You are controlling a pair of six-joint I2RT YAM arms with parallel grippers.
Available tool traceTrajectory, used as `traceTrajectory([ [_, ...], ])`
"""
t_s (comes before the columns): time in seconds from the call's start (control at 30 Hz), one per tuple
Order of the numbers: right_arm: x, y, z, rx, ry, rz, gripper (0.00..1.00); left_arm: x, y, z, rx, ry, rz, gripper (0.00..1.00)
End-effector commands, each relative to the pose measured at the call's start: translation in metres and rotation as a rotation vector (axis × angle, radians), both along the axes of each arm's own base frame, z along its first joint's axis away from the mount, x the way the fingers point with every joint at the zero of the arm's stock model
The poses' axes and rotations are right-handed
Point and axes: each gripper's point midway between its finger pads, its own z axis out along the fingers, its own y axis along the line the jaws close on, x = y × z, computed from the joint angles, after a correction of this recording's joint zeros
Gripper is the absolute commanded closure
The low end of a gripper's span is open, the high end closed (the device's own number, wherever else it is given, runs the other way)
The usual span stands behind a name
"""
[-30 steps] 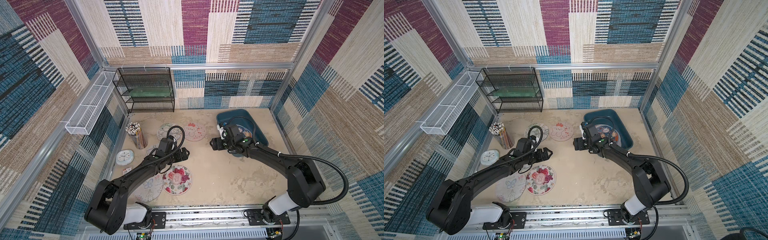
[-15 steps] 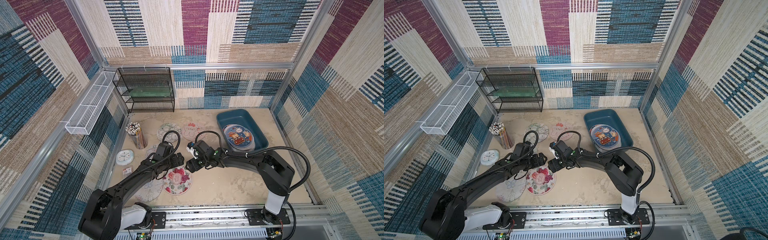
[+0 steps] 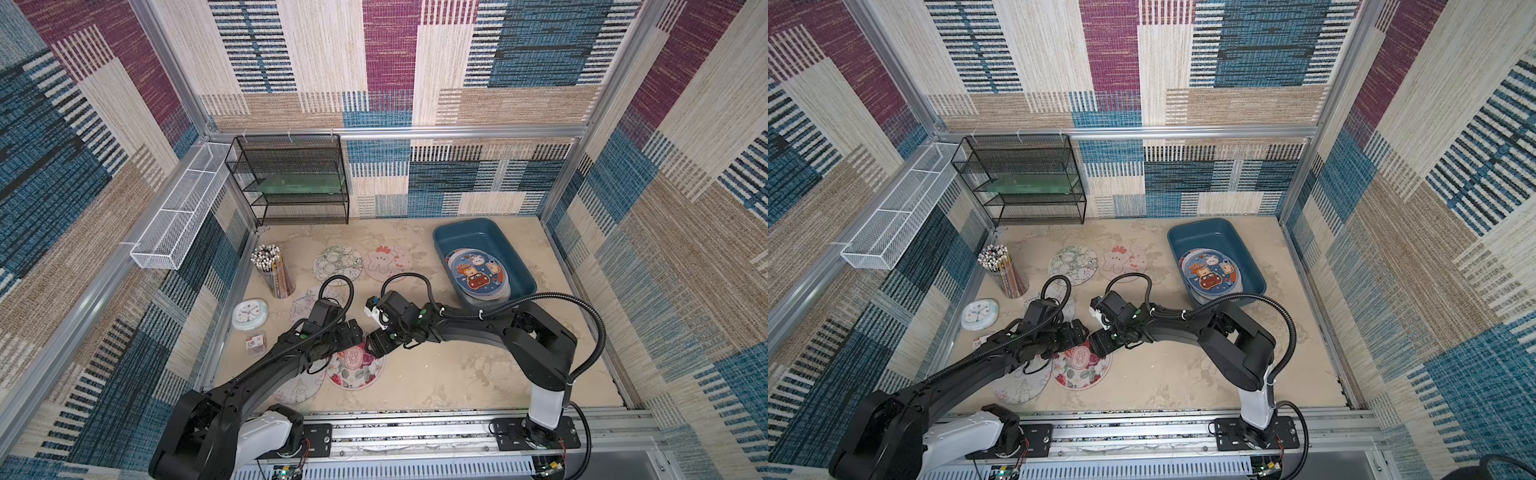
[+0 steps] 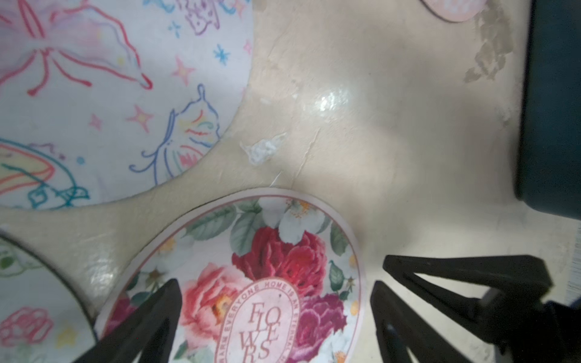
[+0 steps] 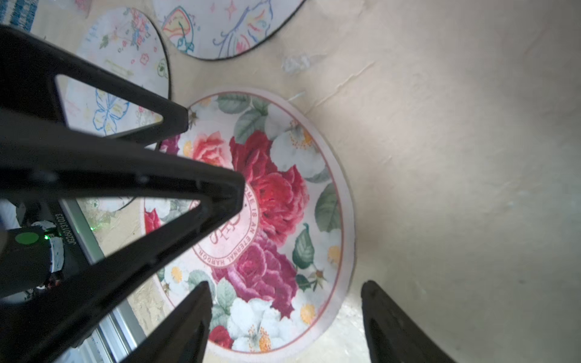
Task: Put the coasters into the storage box
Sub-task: Pick up the coaster from the center of the board.
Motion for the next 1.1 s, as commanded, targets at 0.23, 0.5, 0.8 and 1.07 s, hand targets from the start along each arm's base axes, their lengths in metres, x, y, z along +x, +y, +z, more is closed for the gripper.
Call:
traceTrajectory([
  [0.23,-0.014,-0.006,-0.015,-0.013,0.092,-0.019,0.23,0.001,-0.001,-0.011,-0.021,0.018,0.036,0.07],
  [0.5,-0.031,0.011,-0.014,0.081,0.166,0.062,0.29,-0.001,-0.001,-0.016,-0.028,0.025,0.037,0.07],
  [0.8,-0.027,0.017,-0.024,0.093,0.191,0.044,0.46,-0.002,-0.001,-0.017,-0.029,0.021,0.032,0.07],
  [1.07,-0.019,0.016,-0.027,0.104,0.194,0.018,0.75,-0.001,-0.003,-0.015,-0.029,0.017,0.022,0.07],
])
